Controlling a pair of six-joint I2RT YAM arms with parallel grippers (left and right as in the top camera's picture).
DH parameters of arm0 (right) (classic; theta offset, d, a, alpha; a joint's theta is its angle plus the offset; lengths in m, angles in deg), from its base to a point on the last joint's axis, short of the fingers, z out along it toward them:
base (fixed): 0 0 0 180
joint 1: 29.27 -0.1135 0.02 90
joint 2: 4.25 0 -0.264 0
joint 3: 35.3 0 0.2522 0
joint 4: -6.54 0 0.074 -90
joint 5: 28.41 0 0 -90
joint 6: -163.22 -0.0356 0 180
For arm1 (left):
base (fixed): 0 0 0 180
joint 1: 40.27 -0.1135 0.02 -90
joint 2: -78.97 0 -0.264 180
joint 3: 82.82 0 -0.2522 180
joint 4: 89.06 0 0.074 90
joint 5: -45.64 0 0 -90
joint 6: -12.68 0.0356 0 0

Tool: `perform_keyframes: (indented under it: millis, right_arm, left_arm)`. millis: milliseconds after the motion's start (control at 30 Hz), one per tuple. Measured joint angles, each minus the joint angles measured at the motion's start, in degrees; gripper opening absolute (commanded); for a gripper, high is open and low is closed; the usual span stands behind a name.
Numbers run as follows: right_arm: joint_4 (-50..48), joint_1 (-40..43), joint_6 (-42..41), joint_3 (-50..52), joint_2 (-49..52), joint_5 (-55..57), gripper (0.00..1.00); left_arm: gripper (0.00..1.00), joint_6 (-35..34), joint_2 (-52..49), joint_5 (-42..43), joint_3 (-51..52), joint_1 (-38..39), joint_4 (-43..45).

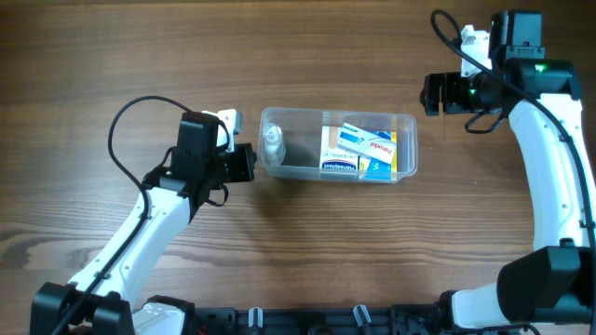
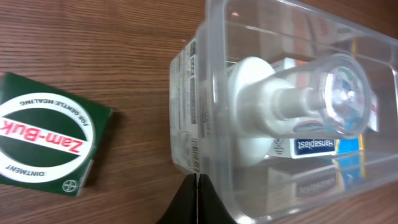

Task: Pack container
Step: 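Move the left gripper to the green Zam-Buk tin and grasp it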

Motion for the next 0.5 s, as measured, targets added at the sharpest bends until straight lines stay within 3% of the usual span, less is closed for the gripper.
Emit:
perform_keyframes:
  millis: [67, 133, 167, 200, 233, 333, 500]
  right_arm:
    - [0.0, 0.0, 0.0, 0.0, 0.0, 0.0, 1.0]
    - [0.0, 0.0, 0.0, 0.0, 0.0, 0.0, 1.0]
    - [0.0, 0.0, 0.0, 0.0, 0.0, 0.0, 1.0]
    - [0.0, 0.0, 0.0, 0.0, 0.0, 0.0, 1.0]
    - [0.0, 0.0, 0.0, 0.0, 0.0, 0.0, 1.0]
    - [0.0, 0.0, 0.0, 0.0, 0.0, 0.0, 1.0]
    - [0.0, 0.0, 0.0, 0.0, 0.0, 0.0, 1.0]
  left_arm:
    - [0.24, 0.0, 0.0, -3.0, 0.0, 0.0, 0.0]
    - [0.31, 0.1, 0.0, -7.0, 0.0, 0.0, 0.2]
    - [0.45, 0.2, 0.0, -8.5, 0.0, 0.0, 0.3]
    - [0.7, 1.0, 0.0, -11.6, 0.0, 0.0, 1.0]
    - [0.78, 2.3, 0.0, -13.6, 0.0, 0.0, 1.7]
    - [0.91, 7.1, 0.0, -16.5, 0.0, 0.0, 3.3]
    - [0.88, 13.9, 0.0, -20.1, 0.0, -1.6, 4.1]
